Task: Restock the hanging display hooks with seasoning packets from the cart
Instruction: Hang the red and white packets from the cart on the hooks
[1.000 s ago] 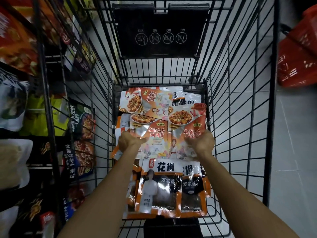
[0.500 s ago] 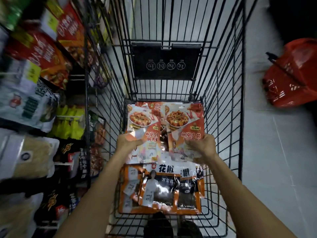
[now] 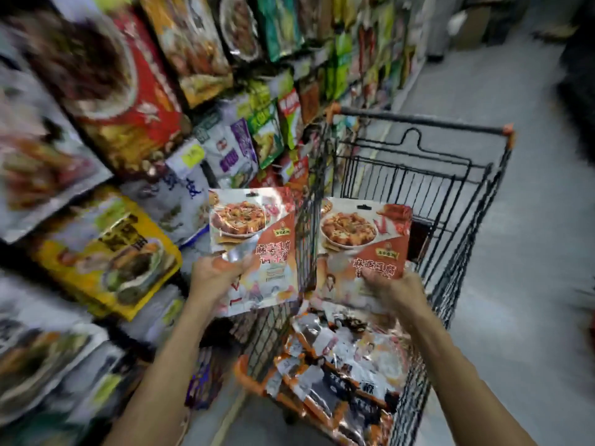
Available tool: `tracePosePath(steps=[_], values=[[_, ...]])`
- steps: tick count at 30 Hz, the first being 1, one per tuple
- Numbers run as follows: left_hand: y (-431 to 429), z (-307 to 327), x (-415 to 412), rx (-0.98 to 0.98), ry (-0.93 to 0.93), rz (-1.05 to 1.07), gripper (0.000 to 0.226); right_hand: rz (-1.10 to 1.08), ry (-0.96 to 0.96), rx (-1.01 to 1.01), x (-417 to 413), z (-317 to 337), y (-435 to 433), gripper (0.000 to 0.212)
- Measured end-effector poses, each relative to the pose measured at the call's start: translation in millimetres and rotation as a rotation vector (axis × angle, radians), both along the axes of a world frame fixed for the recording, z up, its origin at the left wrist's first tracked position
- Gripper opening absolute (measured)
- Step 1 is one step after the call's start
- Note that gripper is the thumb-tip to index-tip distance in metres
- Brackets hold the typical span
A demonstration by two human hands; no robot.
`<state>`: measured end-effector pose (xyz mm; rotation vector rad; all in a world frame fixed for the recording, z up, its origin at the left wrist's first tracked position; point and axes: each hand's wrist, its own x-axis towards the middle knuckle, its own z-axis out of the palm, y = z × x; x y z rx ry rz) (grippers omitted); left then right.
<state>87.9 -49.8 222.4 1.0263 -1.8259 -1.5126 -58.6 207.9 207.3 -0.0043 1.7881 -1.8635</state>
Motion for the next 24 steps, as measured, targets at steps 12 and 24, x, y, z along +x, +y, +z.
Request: tracePosePath(steps=[12,24], values=[[60,204,304,-0.359,0.231,0.491,0.043,0.467,0.295,-0.291,182,179,-82,0.021],[101,246,629,-0.539,0.244,0.821,0.036,0.952,0.388,-0.493,486,230,-169,0.01]])
